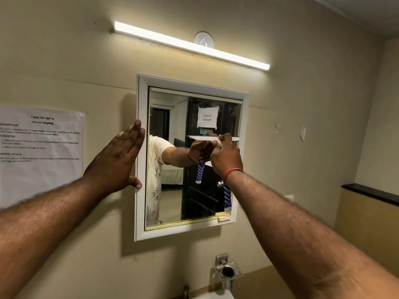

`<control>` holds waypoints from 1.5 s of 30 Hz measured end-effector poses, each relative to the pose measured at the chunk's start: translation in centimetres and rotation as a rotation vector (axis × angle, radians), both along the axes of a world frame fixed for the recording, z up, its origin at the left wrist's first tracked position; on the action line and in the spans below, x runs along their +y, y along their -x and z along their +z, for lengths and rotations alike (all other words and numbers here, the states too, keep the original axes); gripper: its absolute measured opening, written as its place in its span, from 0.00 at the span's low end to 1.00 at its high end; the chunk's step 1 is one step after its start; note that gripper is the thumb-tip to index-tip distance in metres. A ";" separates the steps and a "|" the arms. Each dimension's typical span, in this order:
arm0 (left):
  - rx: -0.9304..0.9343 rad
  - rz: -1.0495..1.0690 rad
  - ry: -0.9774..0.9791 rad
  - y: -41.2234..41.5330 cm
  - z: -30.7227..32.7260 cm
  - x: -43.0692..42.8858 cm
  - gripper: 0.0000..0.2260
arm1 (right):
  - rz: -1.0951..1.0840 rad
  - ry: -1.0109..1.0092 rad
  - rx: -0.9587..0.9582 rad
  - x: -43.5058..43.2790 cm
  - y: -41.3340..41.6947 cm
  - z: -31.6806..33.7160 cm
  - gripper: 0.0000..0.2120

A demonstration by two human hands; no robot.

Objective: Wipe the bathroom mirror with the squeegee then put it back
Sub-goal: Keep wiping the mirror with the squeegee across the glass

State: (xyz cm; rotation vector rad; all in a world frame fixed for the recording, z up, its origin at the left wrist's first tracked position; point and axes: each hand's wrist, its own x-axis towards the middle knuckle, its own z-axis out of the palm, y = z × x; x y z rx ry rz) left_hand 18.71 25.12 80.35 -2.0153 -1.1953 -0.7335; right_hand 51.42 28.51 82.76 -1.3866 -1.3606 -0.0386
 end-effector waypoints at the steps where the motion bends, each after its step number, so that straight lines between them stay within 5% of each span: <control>1: -0.002 -0.003 0.001 0.0 -0.4 0.0 0.79 | 0.006 0.015 0.001 -0.1 -0.1 -0.8 0.14; 23: -0.019 -0.017 0.038 -0.7 -8.1 -0.2 0.75 | 0.012 0.237 0.096 -1.7 -0.2 -18.6 0.12; 45: -0.044 0.056 0.074 -1.7 -9.0 -0.6 0.73 | 0.035 0.404 0.170 -2.8 0.2 -22.6 0.17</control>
